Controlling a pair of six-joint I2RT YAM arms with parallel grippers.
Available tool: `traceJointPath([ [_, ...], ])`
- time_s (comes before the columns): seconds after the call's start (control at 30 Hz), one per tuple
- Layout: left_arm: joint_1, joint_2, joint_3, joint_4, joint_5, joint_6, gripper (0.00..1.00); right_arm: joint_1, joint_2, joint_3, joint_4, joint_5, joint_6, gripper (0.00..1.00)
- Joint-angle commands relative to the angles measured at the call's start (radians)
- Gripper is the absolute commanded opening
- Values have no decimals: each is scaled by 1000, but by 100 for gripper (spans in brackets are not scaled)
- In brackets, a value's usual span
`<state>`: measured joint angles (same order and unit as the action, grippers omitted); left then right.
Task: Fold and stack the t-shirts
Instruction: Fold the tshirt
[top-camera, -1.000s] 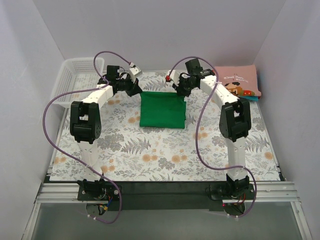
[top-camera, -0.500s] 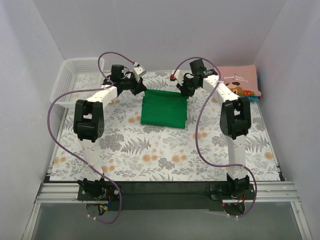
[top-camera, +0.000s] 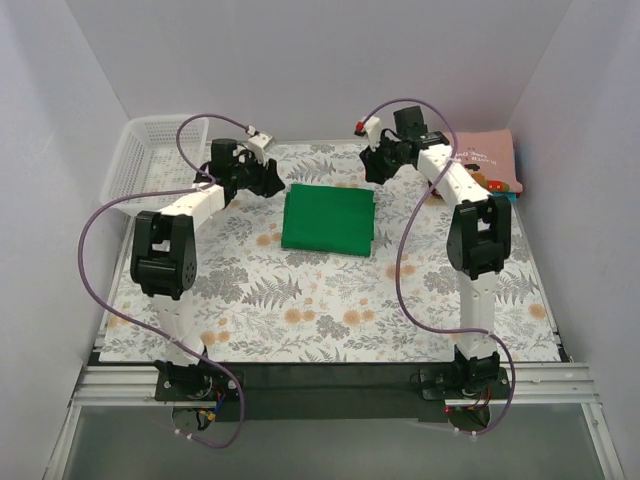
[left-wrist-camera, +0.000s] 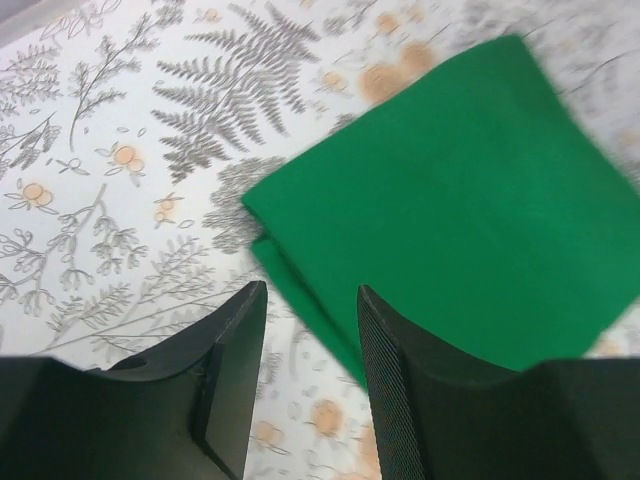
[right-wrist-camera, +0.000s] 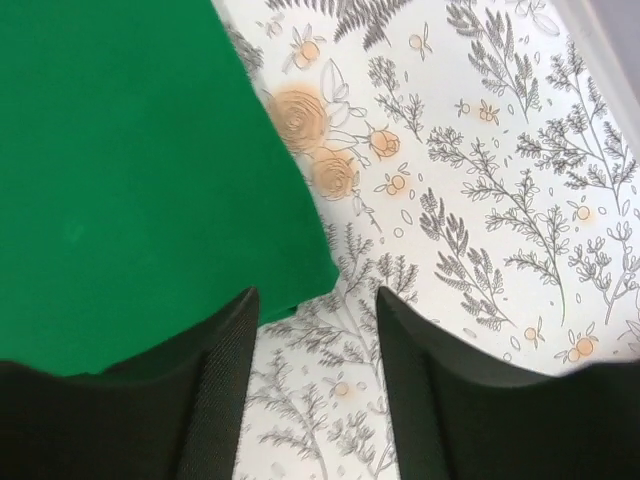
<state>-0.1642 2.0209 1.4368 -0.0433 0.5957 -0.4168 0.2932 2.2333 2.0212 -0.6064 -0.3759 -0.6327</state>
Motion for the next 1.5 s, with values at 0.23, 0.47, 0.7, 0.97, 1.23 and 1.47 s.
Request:
traceJointPath([
  [0.23, -37, -248, -303, 49, 254, -436, 41, -3, -156, -289, 50, -513, 470, 42],
  [0.47, -37, -107, -316, 79, 338, -618, 41, 7, -60, -461, 114, -589, 568, 40],
  [0.7, -35, 53, -360, 50, 320, -724, 35, -9, 26, -567, 174, -531, 616, 39],
  [0.97, -34, -89, -584, -7, 315, -694, 34, -23, -137, -841, 175, -492, 559, 40],
  [1.23, -35, -423, -678, 67, 472, -666, 35, -25, -360, -782, 39, -670, 441, 40],
  [1.47, -73, -339, -517, 315, 354, -829, 37, -29, -232, -535, 115, -644, 568, 35],
])
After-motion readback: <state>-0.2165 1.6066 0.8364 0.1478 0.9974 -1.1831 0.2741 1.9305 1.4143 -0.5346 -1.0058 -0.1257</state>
